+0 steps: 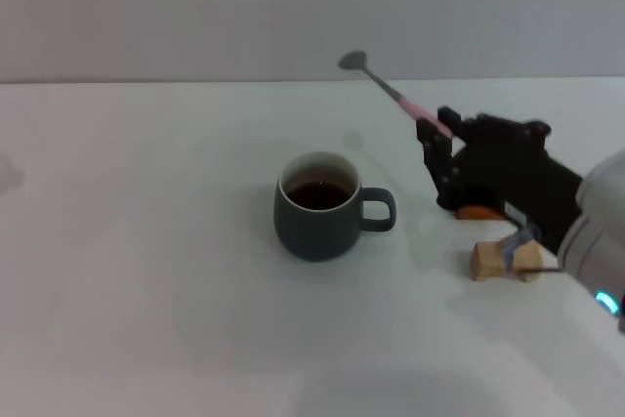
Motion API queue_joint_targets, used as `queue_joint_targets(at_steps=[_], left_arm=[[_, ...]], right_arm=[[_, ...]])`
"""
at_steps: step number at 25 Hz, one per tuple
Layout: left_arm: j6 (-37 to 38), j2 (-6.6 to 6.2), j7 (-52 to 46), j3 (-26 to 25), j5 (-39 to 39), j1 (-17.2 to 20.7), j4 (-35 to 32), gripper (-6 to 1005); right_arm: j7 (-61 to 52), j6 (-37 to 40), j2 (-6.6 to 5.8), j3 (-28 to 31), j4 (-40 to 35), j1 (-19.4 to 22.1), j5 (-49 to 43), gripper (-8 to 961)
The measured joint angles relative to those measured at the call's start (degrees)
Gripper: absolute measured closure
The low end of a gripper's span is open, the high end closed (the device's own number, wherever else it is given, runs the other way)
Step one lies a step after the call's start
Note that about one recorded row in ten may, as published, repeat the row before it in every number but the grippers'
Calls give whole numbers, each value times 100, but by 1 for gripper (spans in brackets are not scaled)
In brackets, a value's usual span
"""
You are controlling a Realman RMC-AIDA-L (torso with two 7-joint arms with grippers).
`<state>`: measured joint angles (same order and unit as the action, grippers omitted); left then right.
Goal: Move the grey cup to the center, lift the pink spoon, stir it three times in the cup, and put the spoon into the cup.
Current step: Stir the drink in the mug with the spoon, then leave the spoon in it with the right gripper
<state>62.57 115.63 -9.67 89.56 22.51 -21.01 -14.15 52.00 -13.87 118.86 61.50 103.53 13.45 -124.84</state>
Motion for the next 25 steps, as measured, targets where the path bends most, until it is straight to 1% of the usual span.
queue_joint_targets(at_steps=[2, 5, 8, 9, 10, 11, 14, 17, 18, 19, 20, 25], left_arm=[[0, 4, -3, -2, 2, 1, 0, 1001], [-10, 6, -8, -16, 8, -4, 0, 1001], [-31, 6, -9, -57, 8, -17, 0, 1001], [-45, 6, -9, -121, -1, -28, 0, 1001], [-48, 7, -9, -143, -4, -31, 0, 1001], [-48, 7, -9, -143, -4, -31, 0, 1001], [-51, 13, -9, -157, -6, -39, 0, 1001], [-56, 16, -9, -159, 9, -43, 0, 1001], [-58, 21, -9, -159, 8, -48, 0, 1001], [-58, 23, -9, -161, 8, -51, -1, 1001], [-58, 23, -9, -161, 8, -51, -1, 1001], [-61, 32, -9, -224, 6, -73, -1, 1001]], right_arm=[[-303, -347, -4, 144, 297, -52, -305, 797], [-1116, -1021, -6, 427, 736, -243, -1027, 796], [-1785, -1770, -9, 778, 1093, -621, -1542, 795], [-1991, -2245, -11, 1039, 1203, -918, -1632, 795], [-2072, -2471, -13, 1180, 1223, -1082, -1639, 795], [-2072, -2471, -13, 1180, 1223, -1082, -1639, 795], [-2311, -3261, -9, 1645, 1225, -1644, -1612, 796], [-2460, -3739, -16, 1927, 1185, -2089, -1607, 797], [-2508, -4043, -11, 2108, 1170, -2353, -1604, 797], [-2508, -4043, -11, 2108, 1170, -2353, -1604, 797], [-2540, -4159, -7, 2171, 1168, -2462, -1602, 797], [-2825, -4985, -10, 2596, 1155, -3153, -1558, 796]])
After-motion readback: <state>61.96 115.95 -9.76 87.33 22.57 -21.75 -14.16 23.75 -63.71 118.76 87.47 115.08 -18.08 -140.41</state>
